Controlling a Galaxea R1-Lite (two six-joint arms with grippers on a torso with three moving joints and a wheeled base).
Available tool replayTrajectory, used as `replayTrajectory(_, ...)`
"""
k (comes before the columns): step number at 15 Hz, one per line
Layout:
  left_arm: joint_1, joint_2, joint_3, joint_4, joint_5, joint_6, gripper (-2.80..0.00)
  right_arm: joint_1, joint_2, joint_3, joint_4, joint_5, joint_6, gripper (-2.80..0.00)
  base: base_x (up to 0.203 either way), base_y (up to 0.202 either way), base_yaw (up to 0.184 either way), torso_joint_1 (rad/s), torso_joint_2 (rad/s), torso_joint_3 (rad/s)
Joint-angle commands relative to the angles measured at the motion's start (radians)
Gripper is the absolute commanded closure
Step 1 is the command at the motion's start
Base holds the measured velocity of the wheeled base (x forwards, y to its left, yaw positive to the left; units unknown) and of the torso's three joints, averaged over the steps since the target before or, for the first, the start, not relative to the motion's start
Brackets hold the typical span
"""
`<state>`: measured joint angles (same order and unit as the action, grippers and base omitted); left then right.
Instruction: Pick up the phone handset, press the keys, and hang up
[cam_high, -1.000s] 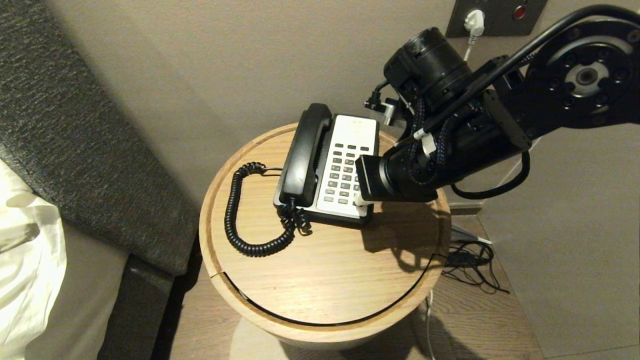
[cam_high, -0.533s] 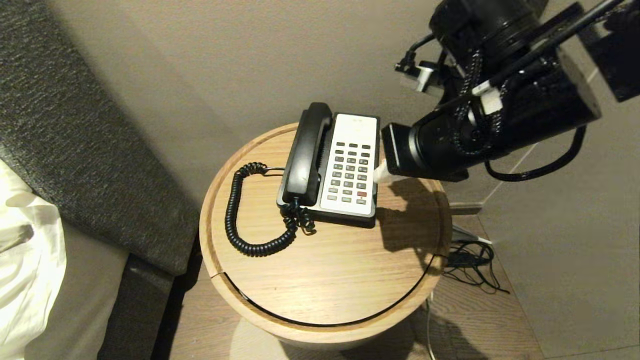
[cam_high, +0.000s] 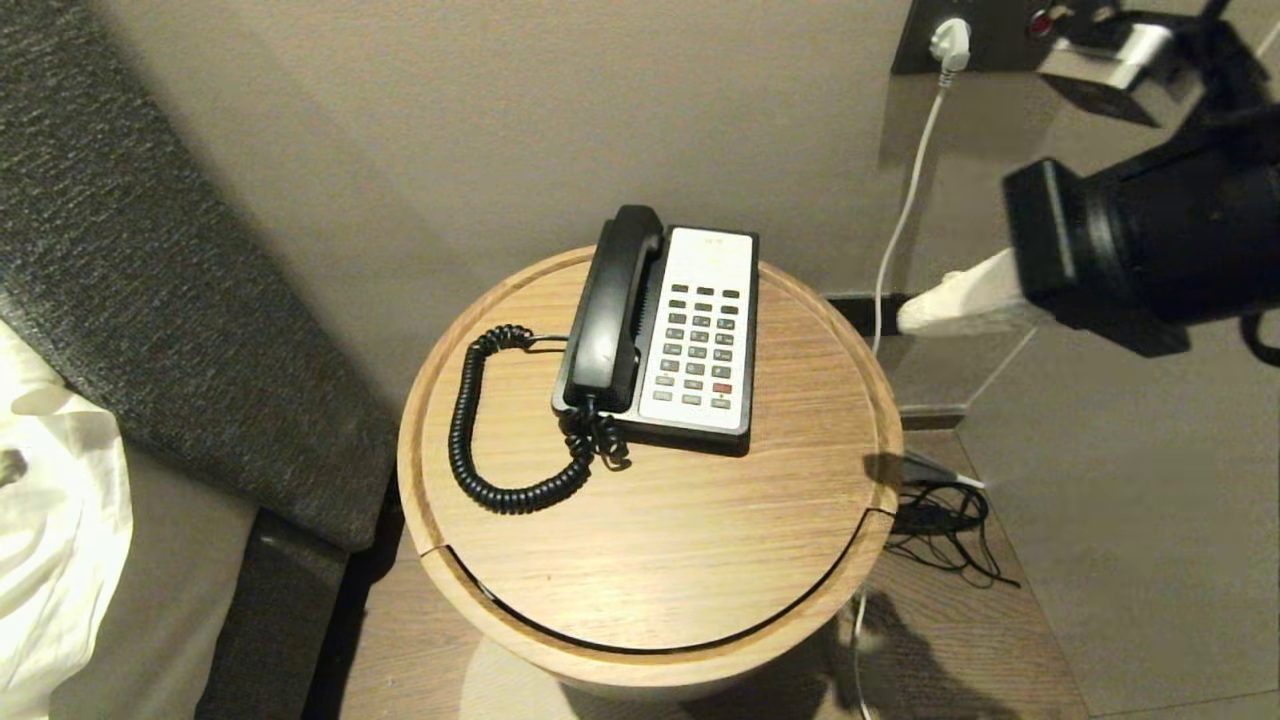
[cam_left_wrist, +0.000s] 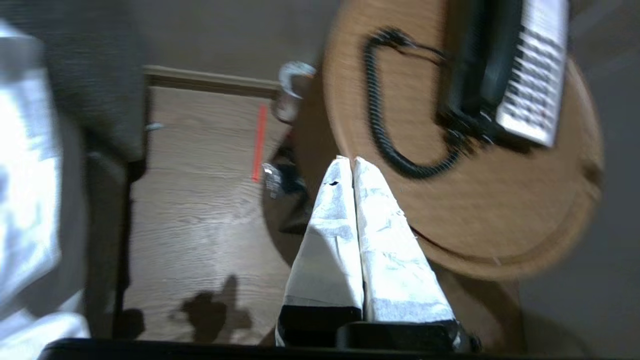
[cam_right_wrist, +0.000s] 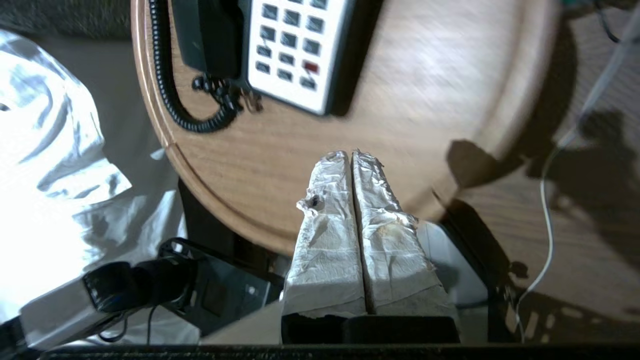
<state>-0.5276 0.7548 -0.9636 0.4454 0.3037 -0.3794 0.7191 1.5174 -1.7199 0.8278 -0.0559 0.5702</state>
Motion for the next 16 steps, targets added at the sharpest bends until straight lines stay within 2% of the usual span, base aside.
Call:
replayTrajectory(1,0.137,-0.007,0.000,-0.005,0.005,-0.009,0.00,-0.031,-0.240,0.139,0.004,-0.007,0.021,0.00,0.000,0.000,0.000,0.000,0.00,0.000)
replayTrajectory(3,0.261,-0.036,0.017,-0.009,0.005,-0.015,0.00,-0.097,-0.407,0.244,0.019,-0.012,0.030,0.00,0.000,0.000,0.000,0.000,0.00,0.000)
replayTrajectory(4,0.298,-0.077,0.045,-0.008,0.004,-0.019,0.00,-0.139,-0.496,0.289,0.042,-0.012,0.032,0.00,0.000,0.000,0.000,0.000,0.00,0.000)
replayTrajectory(7,0.357,-0.232,0.187,0.000,0.002,-0.023,0.00,-0.292,-0.758,0.401,0.137,-0.002,0.036,0.00,0.000,0.000,0.000,0.000,0.00,0.000)
replayTrajectory(10,0.479,-0.336,0.276,0.007,-0.024,-0.020,0.00,-0.444,-0.956,0.473,0.249,0.019,0.031,0.00,0.000,0.000,0.000,0.000,0.00,0.000)
replayTrajectory(13,0.495,-0.422,0.354,0.010,-0.054,-0.019,0.00,-0.542,-1.082,0.509,0.328,0.034,0.028,0.00,0.000,0.000,0.000,0.000,0.00,0.000)
replayTrajectory(16,0.521,-0.489,0.418,0.012,-0.054,-0.015,0.00,-0.583,-1.196,0.535,0.405,0.038,0.019,0.00,0.000,0.000,0.000,0.000,0.00,0.000)
